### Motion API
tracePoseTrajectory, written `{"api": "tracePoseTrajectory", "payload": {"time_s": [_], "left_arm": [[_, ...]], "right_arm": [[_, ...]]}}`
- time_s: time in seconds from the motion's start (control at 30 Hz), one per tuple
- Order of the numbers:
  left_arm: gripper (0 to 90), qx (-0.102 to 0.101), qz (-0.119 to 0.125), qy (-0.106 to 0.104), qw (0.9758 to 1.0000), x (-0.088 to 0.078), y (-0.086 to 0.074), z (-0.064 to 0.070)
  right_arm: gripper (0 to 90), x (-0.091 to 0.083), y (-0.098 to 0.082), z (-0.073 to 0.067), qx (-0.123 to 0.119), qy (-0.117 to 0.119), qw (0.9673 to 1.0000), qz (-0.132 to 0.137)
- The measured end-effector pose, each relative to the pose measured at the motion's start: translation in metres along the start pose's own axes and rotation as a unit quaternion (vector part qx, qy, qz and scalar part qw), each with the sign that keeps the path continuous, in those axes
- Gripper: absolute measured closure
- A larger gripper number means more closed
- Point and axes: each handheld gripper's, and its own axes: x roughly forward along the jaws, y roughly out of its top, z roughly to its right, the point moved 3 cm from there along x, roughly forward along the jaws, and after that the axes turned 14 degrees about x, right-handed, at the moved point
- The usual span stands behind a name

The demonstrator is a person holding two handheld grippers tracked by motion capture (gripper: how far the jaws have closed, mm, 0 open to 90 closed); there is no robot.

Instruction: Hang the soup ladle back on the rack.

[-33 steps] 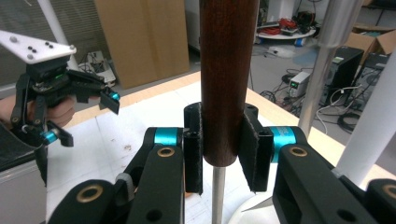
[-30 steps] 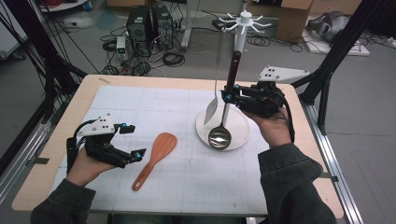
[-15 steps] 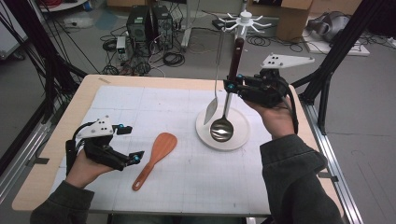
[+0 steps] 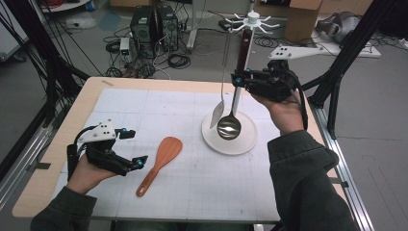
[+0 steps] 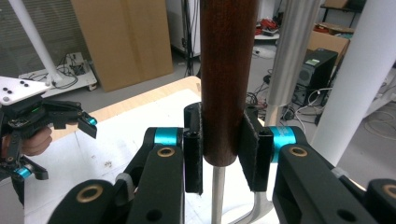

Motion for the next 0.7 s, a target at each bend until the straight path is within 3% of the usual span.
{"api": "tracePoseTrajectory", "payload": {"time_s": [0.7], "left_arm": [[2.4, 0.004, -0.003, -0.001, 1.0000, 0.000, -0.001, 0.000]], "right_arm": [[73.5, 0.004, 0.005, 0.011, 0.008, -0.028, 0.9996, -0.003]]}}
